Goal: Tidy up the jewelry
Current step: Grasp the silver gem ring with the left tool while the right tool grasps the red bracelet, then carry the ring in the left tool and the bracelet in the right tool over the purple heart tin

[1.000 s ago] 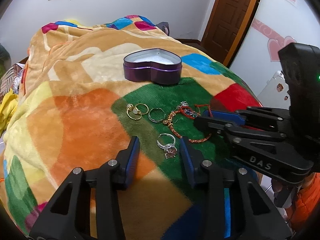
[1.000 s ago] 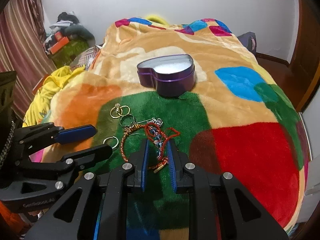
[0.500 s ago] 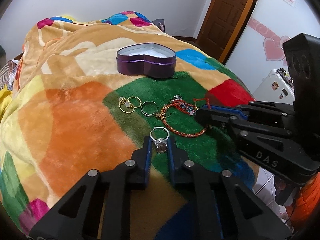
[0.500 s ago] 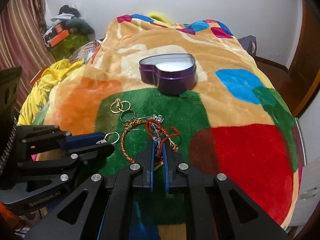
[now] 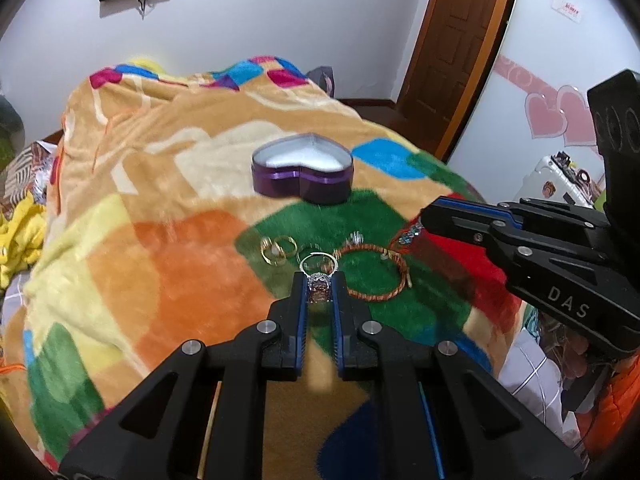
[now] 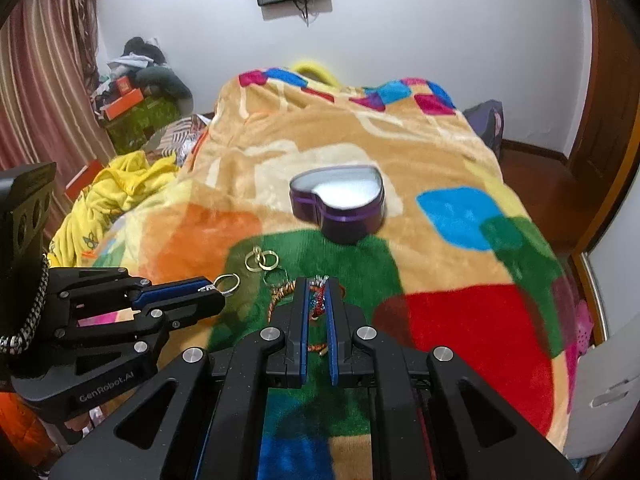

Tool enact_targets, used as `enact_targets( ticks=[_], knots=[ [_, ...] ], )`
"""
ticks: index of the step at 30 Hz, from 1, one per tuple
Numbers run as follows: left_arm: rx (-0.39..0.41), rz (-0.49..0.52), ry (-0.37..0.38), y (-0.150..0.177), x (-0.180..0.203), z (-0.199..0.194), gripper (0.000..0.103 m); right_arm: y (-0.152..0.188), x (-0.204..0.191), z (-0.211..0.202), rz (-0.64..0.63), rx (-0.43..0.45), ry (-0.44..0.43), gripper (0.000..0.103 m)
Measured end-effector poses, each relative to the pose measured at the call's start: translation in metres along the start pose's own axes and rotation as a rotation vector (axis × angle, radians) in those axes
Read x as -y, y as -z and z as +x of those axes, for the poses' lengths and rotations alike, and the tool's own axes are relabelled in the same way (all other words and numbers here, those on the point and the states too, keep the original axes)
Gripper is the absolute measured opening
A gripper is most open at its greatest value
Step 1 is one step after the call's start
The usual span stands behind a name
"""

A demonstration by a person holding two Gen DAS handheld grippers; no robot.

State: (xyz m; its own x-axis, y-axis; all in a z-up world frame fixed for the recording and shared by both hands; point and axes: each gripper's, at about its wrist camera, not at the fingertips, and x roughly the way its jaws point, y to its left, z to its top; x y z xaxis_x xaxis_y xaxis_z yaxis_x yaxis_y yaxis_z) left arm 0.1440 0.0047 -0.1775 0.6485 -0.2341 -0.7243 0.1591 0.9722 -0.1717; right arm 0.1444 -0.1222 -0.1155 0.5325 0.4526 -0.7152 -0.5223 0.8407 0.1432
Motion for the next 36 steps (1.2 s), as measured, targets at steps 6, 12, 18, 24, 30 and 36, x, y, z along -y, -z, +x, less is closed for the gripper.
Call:
enact_targets(
  ticks=[6, 12, 18, 24, 30, 36],
  knots=[
    [0.071, 0.018, -0.025, -0.019, -0.003, -0.016, 0.01, -0.012, -0.003, -0.015, -0.021, 0.061, 0.028, 0.007],
    [0.121, 0.024, -0.036, -0.034, -0.008, -0.024, 0.01, -0.025, -0.004, -0.025, -0.034, 0.119, 0.047, 0.007],
    [0.152, 0.038, -0.037, -0.052, -0.015, -0.025, 0.01, -0.04, -0.004, -0.027, -0.05, 0.167, 0.066, 0.007],
    [0.155, 0.037, -0.04, -0.071, -0.023, -0.014, 0.01, -0.056, -0.001, -0.022, -0.051, 0.199, 0.061, 0.007],
    [0.15, 0.034, -0.051, -0.085, -0.031, 0.004, 0.01, -0.072, 0.005, -0.01, -0.049, 0.21, 0.053, 0.007],
    [0.132, 0.025, -0.05, -0.096, -0.039, 0.024, 0.01, -0.082, 0.014, 0.007, -0.035, 0.203, 0.027, 0.007]
  ],
)
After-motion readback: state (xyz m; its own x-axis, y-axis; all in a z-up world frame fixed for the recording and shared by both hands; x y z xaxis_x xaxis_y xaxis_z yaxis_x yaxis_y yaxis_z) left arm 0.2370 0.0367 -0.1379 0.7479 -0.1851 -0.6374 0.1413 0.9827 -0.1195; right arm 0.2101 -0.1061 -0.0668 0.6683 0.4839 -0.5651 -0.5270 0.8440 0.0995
